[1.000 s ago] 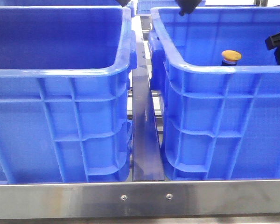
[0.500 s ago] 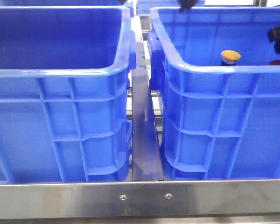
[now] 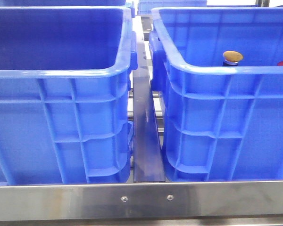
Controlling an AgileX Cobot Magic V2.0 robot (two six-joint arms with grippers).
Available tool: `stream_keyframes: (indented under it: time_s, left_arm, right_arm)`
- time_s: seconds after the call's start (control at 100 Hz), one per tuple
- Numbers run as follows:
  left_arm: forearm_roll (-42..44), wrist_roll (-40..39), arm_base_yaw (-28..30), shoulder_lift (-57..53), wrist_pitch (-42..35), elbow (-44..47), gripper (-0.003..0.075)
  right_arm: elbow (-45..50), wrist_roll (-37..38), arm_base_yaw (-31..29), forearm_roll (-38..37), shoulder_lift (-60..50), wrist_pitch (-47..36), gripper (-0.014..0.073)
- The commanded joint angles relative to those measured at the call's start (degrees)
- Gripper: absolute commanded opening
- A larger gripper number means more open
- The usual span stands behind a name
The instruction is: Pick red and yellow buttons and place in box
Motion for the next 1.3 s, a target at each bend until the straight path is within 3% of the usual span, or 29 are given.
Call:
stream_keyframes:
  time_s: [0.0,0.04,0.33,0.5,0.92,1.29]
  left_arm:
    - [7.44,-7.19,-0.03,-5.62,-3.28,1.68,0.0047]
    - [9.2,-8.98,-0.03,-7.8,-3.15,3.22,-0.0022]
    - [21.0,-21.48,-0.03,-22.61,0.32,13.03,-0.0019]
    - [27.48,-23.19,-0.03,-30.24,5.61,16.91,-0.0019]
    - [27.51,-24.37,-0.03,-44.21,5.82,23.17,-0.0019]
    - [27.62,-24.37,-0.03,-45.13,6.05,23.4,-0.0019]
  right_arm:
    - [0.43,-0.38,-0.07,2.65,-6.12,0.35,-0.006]
    - [1.46,-0.38,-0.07,3.35,-7.77,0.6,-0.006]
    - [12.48,-0.38,-0.07,4.05,-22.94,0.4,-0.006]
    - [19.69,-0.38,-0.07,4.76,-31.84,-0.81,-0.006]
    - [36.46,-0.38,-0.07,8.21,-49.88,-3.84,-0.006]
    - [38.27,-0.38,-0.07,8.21,-51.78,-2.51,-0.006]
